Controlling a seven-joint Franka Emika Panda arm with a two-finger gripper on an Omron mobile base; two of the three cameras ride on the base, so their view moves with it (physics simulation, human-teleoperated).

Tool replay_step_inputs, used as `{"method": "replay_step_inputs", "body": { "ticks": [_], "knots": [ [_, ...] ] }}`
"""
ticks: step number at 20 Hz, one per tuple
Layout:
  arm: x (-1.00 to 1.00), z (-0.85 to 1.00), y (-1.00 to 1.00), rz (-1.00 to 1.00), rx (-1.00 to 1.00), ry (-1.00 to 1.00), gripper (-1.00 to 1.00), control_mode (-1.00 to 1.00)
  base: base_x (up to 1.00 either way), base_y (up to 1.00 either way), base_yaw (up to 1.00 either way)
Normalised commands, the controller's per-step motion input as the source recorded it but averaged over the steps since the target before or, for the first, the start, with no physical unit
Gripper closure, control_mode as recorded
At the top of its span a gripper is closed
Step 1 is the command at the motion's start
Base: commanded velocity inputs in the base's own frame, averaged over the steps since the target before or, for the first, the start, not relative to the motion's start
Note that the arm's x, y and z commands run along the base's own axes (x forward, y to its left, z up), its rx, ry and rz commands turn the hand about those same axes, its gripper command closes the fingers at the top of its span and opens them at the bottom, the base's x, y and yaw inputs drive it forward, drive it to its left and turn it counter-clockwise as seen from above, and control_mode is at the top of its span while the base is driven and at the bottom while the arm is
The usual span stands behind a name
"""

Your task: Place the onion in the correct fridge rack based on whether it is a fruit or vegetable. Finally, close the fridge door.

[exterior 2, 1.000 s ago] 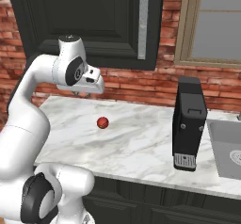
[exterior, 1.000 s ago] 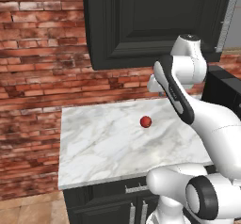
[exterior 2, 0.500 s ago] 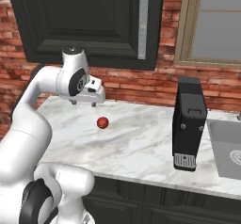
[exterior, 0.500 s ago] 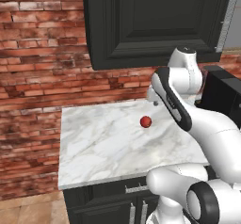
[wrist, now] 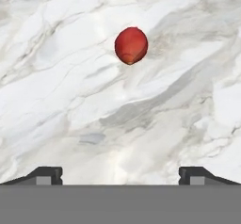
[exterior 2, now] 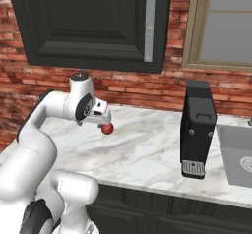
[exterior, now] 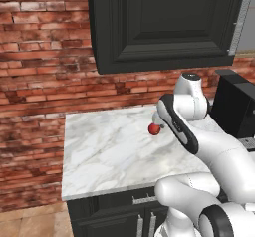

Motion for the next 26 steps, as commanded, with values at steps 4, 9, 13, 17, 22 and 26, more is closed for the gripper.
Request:
{"method": "replay_step_inputs", "body": {
  "ticks": [4,9,13,17,22,26],
  "knots": [
    [0.16,-0.39,0.00,0.00,0.00,0.00,-1.00,-1.00,0.00,0.00,0.00],
    [0.31,-0.21,0.00,0.00,0.00,0.01,-1.00,-1.00,0.00,0.00,0.00],
    [0.40,-0.18,0.00,0.00,0.00,0.01,-1.00,-1.00,0.00,0.00,0.00],
    [0.41,-0.16,0.00,0.00,0.00,0.01,-1.00,-1.00,0.00,0.00,0.00],
    [0.38,-0.14,0.00,0.00,0.00,0.00,-1.00,-1.00,0.00,0.00,0.00],
    [0.34,-0.20,0.00,0.00,0.00,0.00,-1.00,-1.00,0.00,0.00,0.00]
  ]
}}
